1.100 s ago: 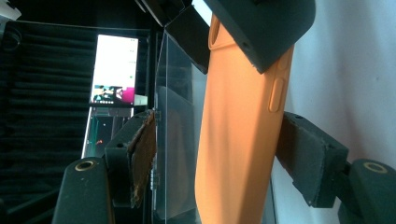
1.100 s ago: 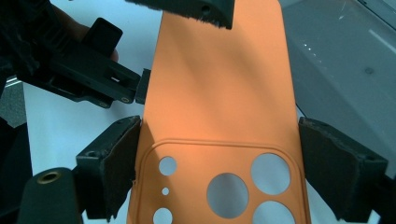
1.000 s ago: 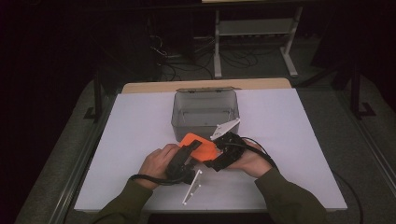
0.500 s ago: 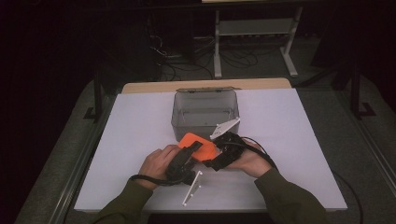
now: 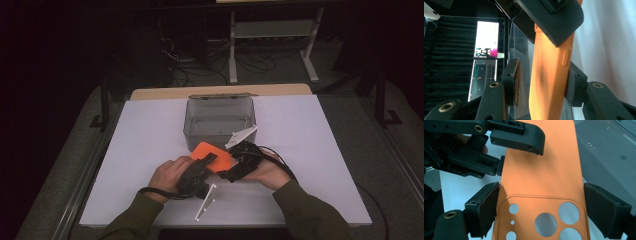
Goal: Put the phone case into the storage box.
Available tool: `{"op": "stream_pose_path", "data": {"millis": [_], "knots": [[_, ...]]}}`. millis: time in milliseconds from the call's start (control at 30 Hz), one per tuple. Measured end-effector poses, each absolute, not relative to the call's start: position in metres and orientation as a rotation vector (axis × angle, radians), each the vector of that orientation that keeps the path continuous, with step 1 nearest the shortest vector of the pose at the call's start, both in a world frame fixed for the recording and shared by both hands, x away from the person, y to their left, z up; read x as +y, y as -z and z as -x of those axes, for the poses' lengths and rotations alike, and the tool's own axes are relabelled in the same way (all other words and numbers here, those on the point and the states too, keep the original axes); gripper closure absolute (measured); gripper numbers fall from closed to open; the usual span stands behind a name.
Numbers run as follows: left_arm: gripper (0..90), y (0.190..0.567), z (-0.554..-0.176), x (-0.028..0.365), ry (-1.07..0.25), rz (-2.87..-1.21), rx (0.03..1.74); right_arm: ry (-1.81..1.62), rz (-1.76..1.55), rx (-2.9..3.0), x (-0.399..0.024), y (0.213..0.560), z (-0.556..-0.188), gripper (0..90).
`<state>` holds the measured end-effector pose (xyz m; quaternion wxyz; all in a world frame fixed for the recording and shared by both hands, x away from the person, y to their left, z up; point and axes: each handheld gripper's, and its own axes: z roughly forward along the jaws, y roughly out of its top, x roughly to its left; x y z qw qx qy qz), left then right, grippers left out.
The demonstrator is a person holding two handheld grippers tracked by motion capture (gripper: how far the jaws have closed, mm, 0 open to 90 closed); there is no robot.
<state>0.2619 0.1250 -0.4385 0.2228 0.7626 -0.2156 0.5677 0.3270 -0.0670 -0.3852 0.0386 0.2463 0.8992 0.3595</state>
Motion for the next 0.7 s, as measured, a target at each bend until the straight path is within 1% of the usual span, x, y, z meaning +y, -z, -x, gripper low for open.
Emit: {"op": "stream_pose_path", "data": {"millis": [700], "knots": [[66.6, 0.4389, -0.2604, 0.1252, -1.553, -2.121, -0.620, -1.114, -0.768, 2.762, -0.0683, 0.3845, -0.3281, 15.2]]}}
